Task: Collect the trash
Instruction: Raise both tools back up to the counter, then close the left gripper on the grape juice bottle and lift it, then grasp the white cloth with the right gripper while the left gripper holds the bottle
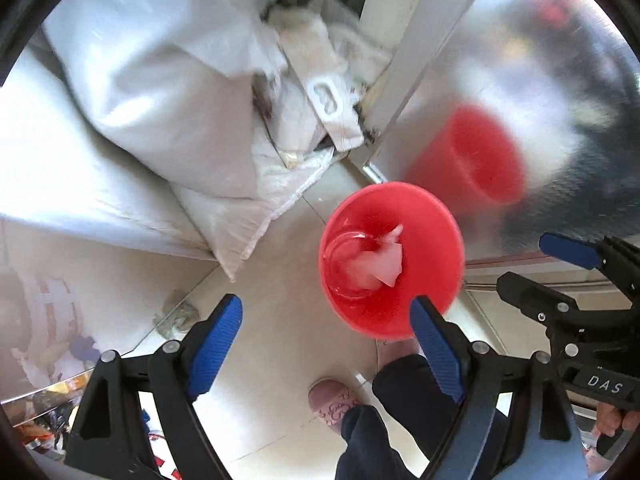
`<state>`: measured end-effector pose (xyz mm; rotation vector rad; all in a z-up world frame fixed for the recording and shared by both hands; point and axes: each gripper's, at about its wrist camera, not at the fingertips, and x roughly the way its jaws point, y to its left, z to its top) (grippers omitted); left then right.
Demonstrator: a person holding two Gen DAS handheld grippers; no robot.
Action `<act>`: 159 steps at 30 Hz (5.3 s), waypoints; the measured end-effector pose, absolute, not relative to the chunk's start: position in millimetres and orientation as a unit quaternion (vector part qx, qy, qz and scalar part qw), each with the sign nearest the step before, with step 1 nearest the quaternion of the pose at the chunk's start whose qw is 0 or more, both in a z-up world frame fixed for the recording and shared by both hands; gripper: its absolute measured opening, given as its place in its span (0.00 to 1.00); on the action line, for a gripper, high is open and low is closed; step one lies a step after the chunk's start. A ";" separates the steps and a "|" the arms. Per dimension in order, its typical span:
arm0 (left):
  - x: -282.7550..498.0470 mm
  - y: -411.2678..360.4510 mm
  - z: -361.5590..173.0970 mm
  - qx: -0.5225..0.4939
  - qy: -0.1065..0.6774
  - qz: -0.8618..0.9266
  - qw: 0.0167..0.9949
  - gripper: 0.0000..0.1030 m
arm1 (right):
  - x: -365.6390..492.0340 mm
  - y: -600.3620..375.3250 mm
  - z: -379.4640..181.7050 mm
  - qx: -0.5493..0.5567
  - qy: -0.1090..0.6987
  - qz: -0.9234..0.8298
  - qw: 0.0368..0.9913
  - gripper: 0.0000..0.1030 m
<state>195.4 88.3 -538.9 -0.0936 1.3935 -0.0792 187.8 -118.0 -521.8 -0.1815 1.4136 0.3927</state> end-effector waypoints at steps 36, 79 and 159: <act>239.2 31.6 -61.5 0.043 0.427 -0.101 0.898 0.90 | 174.8 -162.2 -67.1 -0.054 0.417 0.044 0.906 0.99; 667.6 -78.0 -132.1 0.265 0.531 -0.265 0.760 0.99 | 492.8 -233.4 -112.0 0.063 0.524 -0.062 0.847 1.00; 432.3 16.6 -102.7 0.002 0.507 -0.084 0.858 0.64 | 361.3 -156.4 -90.8 -0.074 0.496 0.203 0.841 0.04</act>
